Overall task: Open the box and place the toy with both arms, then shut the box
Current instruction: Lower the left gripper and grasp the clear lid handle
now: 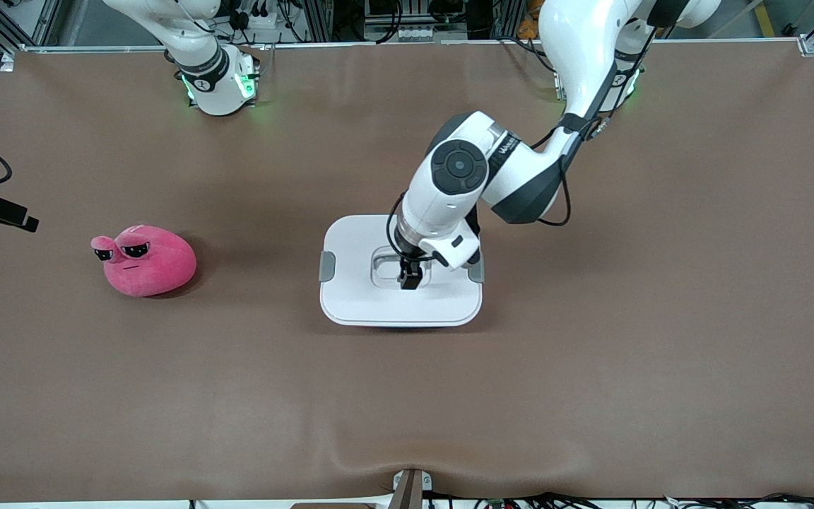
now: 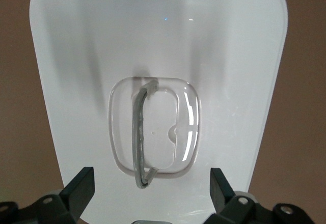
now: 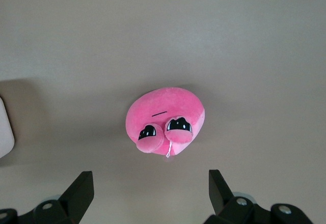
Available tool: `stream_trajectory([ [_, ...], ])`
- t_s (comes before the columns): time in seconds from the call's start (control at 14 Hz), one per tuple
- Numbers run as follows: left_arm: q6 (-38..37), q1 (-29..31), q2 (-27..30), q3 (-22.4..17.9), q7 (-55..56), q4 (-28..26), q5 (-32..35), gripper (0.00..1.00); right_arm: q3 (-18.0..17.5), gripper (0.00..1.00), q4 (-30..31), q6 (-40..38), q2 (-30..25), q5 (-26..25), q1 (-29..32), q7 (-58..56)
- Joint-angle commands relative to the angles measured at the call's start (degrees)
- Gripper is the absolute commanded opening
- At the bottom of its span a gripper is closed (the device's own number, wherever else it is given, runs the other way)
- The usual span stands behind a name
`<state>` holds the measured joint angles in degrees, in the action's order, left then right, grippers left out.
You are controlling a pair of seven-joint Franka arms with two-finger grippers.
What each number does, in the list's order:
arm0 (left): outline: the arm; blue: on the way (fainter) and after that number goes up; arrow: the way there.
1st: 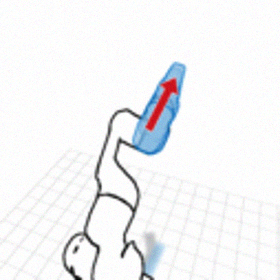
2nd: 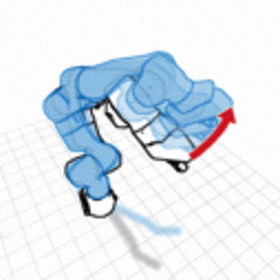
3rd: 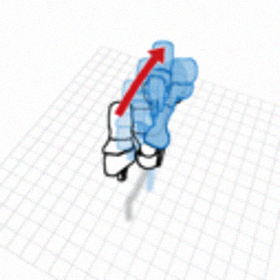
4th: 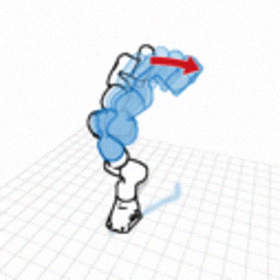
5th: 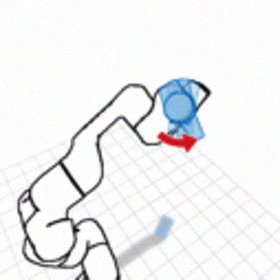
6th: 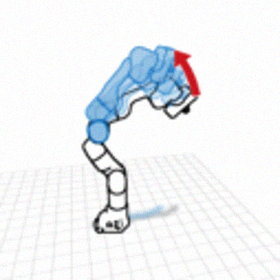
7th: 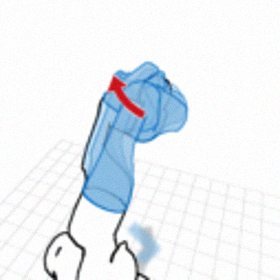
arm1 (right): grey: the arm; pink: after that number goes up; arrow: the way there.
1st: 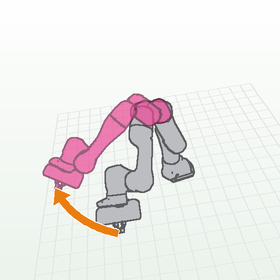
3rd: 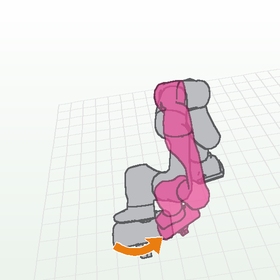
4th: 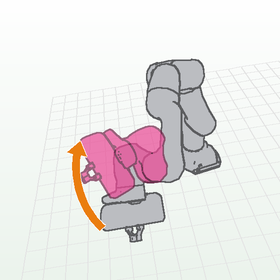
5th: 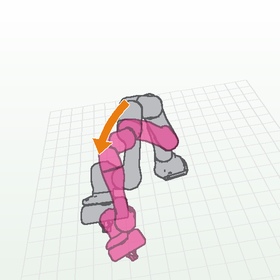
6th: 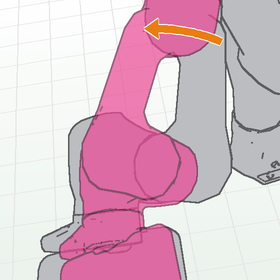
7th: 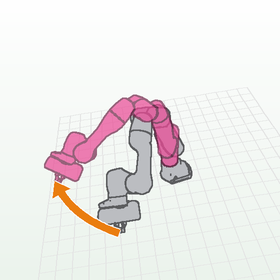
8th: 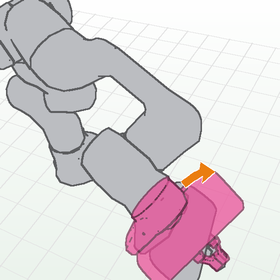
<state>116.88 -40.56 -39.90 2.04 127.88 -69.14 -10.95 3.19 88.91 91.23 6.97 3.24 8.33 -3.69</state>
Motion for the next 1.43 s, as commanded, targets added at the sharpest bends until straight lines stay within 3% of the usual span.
stream_trajectory([
  [0.0, -0.78, -1.63, -0.71, -1.16, 0.36, 0.32, 0.4, 1.0, -0.03, 1.0, -0.23, -0.7, 0.06, 0.63, 0.28, 0.62],
  [0.21, -0.78, -1.54, -1.14, -1.07, 0.18, 0.14, 4.09, 1.0, -0.03, 1.0, -0.23, -0.79, -0.03, 0.71, -0.16, 0.7],
  [1.07, -1.48, -1.72, -2.38, -0.98, -0.7, -1.09, 4.1, 0.99, -0.03, 1.0, -0.93, -1.05, -0.12, 1.15, -0.86, 0.18],
  [1.36, -1.48, -1.81, -2.02, -0.72, -0.61, -1.0, 4.1, 0.78, -0.03, 1.0, -1.11, -0.44, 3.13, 0.8, -2.62, 0.09],
])
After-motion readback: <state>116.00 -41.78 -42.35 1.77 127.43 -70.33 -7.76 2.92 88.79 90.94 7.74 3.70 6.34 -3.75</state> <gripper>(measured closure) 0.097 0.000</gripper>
